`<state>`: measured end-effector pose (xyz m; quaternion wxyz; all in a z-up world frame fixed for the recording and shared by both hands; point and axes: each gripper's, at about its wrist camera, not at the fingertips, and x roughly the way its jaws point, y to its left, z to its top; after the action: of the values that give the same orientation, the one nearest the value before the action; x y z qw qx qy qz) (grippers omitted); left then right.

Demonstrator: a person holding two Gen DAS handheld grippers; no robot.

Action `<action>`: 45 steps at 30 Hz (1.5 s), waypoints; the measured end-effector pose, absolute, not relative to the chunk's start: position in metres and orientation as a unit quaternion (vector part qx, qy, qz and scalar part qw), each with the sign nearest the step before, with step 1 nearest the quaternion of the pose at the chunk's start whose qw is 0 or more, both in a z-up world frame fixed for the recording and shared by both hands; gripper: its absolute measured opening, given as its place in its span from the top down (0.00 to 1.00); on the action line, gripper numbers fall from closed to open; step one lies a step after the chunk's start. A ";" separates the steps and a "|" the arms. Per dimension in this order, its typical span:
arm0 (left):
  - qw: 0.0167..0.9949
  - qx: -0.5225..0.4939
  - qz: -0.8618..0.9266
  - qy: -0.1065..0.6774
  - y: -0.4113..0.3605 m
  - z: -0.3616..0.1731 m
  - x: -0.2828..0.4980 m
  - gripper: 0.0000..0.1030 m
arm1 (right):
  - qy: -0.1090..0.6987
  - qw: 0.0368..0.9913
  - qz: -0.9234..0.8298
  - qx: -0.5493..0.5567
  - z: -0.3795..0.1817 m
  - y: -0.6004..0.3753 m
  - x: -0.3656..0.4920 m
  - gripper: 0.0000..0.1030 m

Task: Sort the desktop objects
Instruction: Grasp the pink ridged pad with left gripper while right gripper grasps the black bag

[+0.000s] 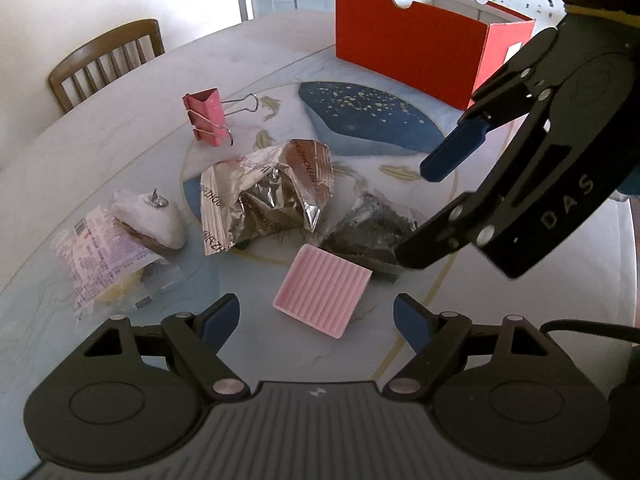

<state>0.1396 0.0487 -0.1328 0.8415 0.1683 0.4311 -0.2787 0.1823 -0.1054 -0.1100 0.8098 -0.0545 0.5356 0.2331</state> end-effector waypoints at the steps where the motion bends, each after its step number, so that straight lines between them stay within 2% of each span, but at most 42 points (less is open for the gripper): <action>1: 0.841 0.169 -0.280 0.431 0.049 -0.133 0.140 0.18 | 0.537 0.808 0.234 -0.054 -0.111 -0.103 0.182 0.28; 8: 0.839 0.172 -0.284 0.431 0.049 -0.137 0.146 0.18 | 0.549 0.800 0.236 -0.056 -0.119 -0.095 0.186 0.29; 15: 0.844 0.170 -0.280 0.425 0.048 -0.138 0.149 0.19 | 0.553 0.799 0.228 -0.059 -0.125 -0.095 0.190 0.34; 21: 0.843 0.164 -0.284 0.427 0.049 -0.136 0.150 0.31 | 0.546 0.802 0.231 -0.072 -0.125 -0.093 0.194 0.41; 25: 0.839 0.158 -0.289 0.433 0.050 -0.136 0.151 0.36 | 0.544 0.803 0.233 -0.075 -0.125 -0.093 0.196 0.45; 30: 0.838 0.161 -0.295 0.430 0.047 -0.134 0.150 0.51 | 0.543 0.803 0.233 -0.077 -0.125 -0.095 0.197 0.49; 36: 0.840 0.159 -0.286 0.433 0.045 -0.134 0.149 0.52 | 0.541 0.805 0.231 -0.071 -0.125 -0.098 0.196 0.60; 45: 0.843 0.150 -0.265 0.443 0.042 -0.133 0.149 0.52 | 0.539 0.807 0.233 -0.059 -0.122 -0.106 0.191 0.68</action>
<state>0.1494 0.0423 -0.1327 0.8431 0.1498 0.4431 -0.2652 0.1915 -0.1058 -0.1221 0.8073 -0.0590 0.5391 0.2326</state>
